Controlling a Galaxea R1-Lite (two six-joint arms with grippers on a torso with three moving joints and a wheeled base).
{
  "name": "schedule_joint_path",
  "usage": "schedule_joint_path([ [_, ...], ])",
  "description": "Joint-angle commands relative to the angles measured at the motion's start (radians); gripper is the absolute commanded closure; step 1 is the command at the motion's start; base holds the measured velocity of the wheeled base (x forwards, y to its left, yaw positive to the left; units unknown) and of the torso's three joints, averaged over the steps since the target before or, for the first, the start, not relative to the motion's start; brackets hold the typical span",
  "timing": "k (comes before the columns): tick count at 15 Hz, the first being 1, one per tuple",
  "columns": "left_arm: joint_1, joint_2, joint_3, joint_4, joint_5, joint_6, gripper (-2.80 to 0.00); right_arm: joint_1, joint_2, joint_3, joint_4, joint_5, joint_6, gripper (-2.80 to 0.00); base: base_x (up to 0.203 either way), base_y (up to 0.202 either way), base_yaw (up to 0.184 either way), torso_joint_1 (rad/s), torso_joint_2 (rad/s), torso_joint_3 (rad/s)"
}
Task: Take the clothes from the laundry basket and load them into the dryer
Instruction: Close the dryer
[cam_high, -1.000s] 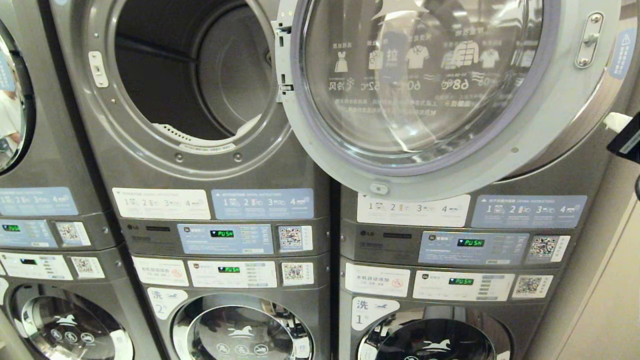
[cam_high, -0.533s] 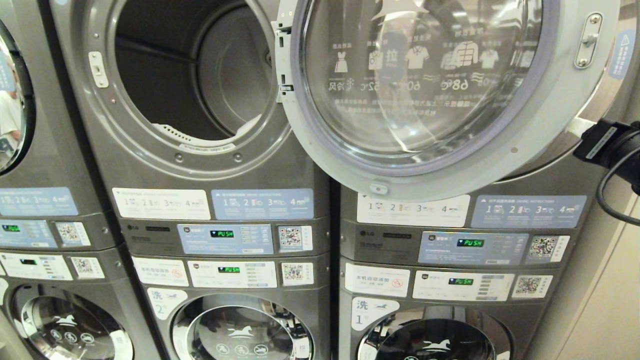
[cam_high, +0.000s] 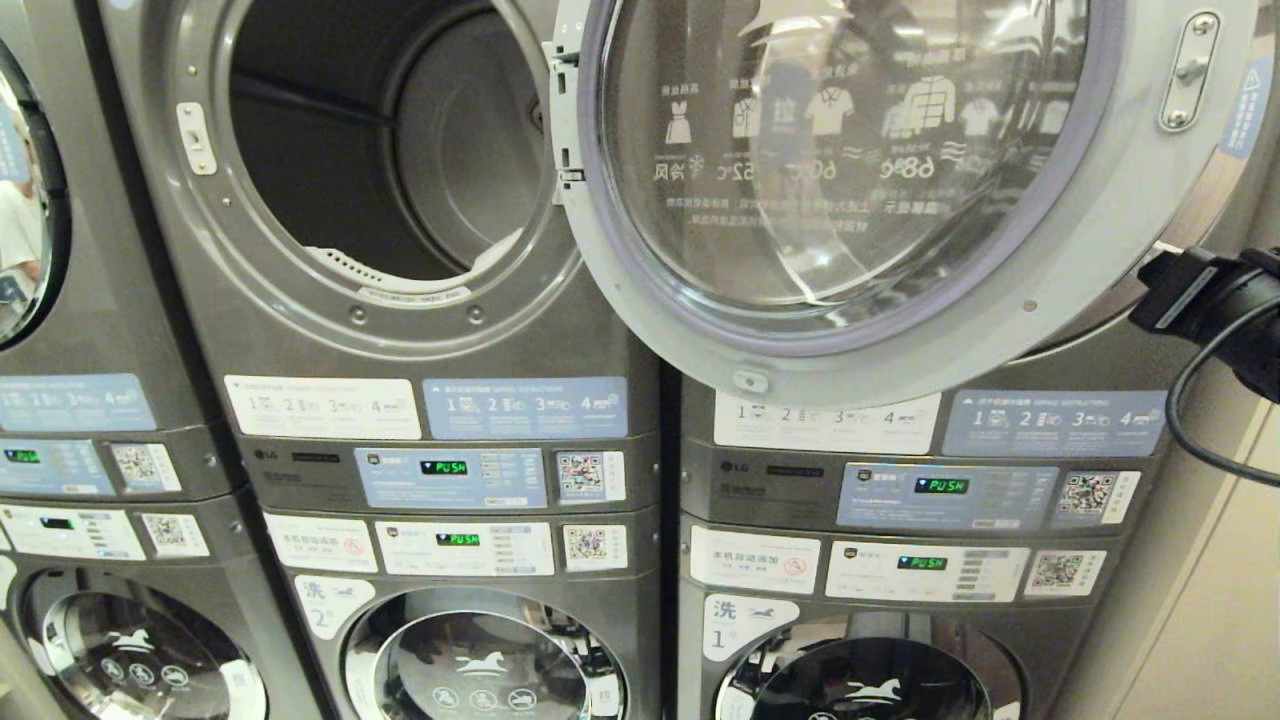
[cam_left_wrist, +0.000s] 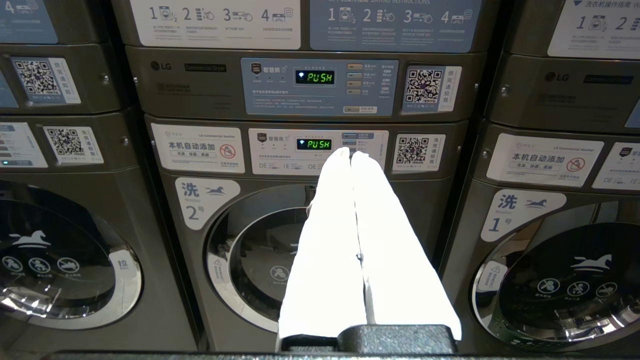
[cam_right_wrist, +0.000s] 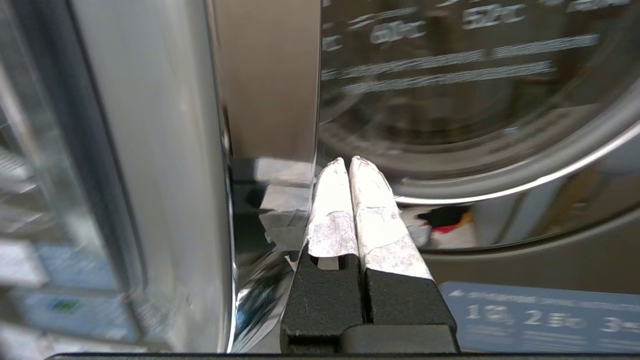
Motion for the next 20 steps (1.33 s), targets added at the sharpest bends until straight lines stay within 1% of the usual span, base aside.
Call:
schedule_joint_path([
  [1,0.0,0.0,0.0,0.0,0.0,0.0,0.0,0.0,-0.075,0.045,-0.006,0.034,0.001,0.0,0.0,0.0,0.0,0.0,0.0,0.0],
  [5,0.0,0.0,0.0,0.0,0.0,0.0,0.0,0.02,-0.276,0.198,-0.005,0.226,-0.008,0.0,0.0,0.0,0.0,0.0,0.0,0.0],
  [6,0.0,0.0,0.0,0.0,0.0,0.0,0.0,0.05,-0.316,0.218,0.0,0.262,-0.026,0.0,0.0,0.0,0.0,0.0,0.0,0.0],
  [7,0.0,0.0,0.0,0.0,0.0,0.0,0.0,0.08,-0.329,0.225,0.01,0.28,-0.066,0.0,0.0,0.0,0.0,0.0,0.0,0.0],
  [8,0.0,0.0,0.0,0.0,0.0,0.0,0.0,0.096,-0.336,0.229,0.014,0.288,-0.097,0.0,0.0,0.0,0.0,0.0,0.0,0.0],
  [11,0.0,0.0,0.0,0.0,0.001,0.0,0.0,0.167,-0.329,0.208,0.034,0.285,-0.107,0.0,0.0,0.0,0.0,0.0,0.0,0.0],
  [14,0.0,-0.002,0.0,0.0,0.001,0.0,0.0,0.255,-0.303,0.178,0.108,0.282,-0.178,0.0,0.0,0.0,0.0,0.0,0.0,0.0],
  [15,0.0,-0.001,0.0,0.0,0.0,0.0,0.0,0.286,-0.287,0.165,0.112,0.282,-0.188,0.0,0.0,0.0,0.0,0.0,0.0,0.0],
  [16,0.0,0.0,0.0,0.0,0.0,0.0,0.0,0.319,-0.262,0.138,0.113,0.278,-0.2,0.0,0.0,0.0,0.0,0.0,0.0,0.0],
  [18,0.0,0.0,0.0,0.0,0.0,0.0,0.0,0.35,-0.201,0.071,0.113,0.249,-0.234,0.0,0.0,0.0,0.0,0.0,0.0,0.0],
  [20,0.0,0.0,0.0,0.0,0.001,0.0,0.0,0.39,-0.158,0.02,0.113,0.234,-0.247,0.0,0.0,0.0,0.0,0.0,0.0,0.0],
])
